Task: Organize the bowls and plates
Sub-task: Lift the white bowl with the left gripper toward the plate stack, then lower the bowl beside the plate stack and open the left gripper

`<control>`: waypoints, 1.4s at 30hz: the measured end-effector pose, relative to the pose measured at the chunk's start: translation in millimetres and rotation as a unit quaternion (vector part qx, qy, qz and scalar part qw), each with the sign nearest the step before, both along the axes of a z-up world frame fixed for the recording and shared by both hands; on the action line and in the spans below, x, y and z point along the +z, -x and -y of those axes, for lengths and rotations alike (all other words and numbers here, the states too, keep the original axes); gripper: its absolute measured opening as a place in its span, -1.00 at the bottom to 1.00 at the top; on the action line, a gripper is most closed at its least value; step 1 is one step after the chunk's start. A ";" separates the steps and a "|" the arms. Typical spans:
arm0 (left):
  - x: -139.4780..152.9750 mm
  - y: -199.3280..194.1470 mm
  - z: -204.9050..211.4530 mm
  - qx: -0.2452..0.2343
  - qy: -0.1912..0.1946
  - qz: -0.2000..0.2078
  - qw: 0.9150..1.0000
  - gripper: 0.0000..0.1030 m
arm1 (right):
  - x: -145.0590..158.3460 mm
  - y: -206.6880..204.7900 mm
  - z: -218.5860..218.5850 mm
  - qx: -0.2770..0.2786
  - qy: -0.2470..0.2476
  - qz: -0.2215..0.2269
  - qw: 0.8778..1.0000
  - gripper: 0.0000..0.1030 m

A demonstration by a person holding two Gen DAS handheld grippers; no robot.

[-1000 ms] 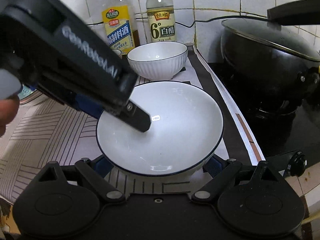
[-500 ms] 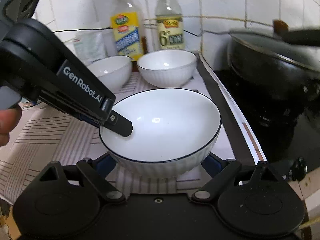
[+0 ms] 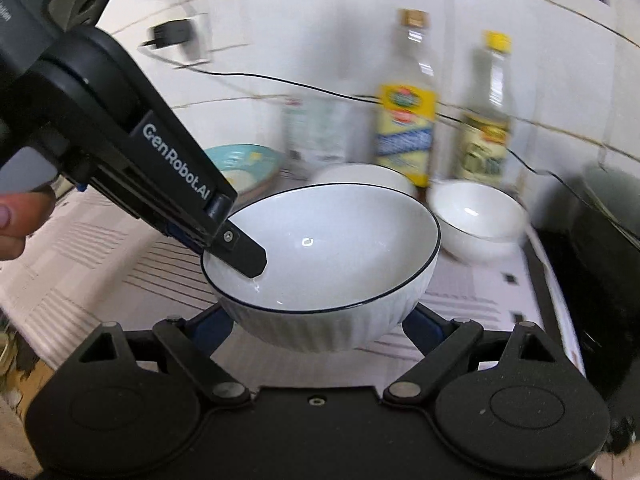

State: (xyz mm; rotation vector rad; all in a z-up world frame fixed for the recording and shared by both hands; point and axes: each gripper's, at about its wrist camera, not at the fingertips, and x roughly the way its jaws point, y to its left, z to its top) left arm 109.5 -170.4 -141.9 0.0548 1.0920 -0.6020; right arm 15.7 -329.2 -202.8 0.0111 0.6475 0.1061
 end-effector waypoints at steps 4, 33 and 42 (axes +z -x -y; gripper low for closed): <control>-1.0 -4.6 -33.5 0.032 -0.012 0.002 0.999 -0.75 | 0.2 -9.3 -28.0 0.036 -0.008 0.000 0.999 0.83; -65.9 -44.5 -156.1 0.143 -0.083 -0.031 0.986 -0.70 | -53.2 -75.0 -171.7 0.185 0.014 -0.042 0.982 0.82; -70.7 -51.1 -155.9 0.148 -0.074 -0.038 0.986 -0.69 | -61.1 -85.9 -178.5 0.194 0.048 -0.030 0.979 0.82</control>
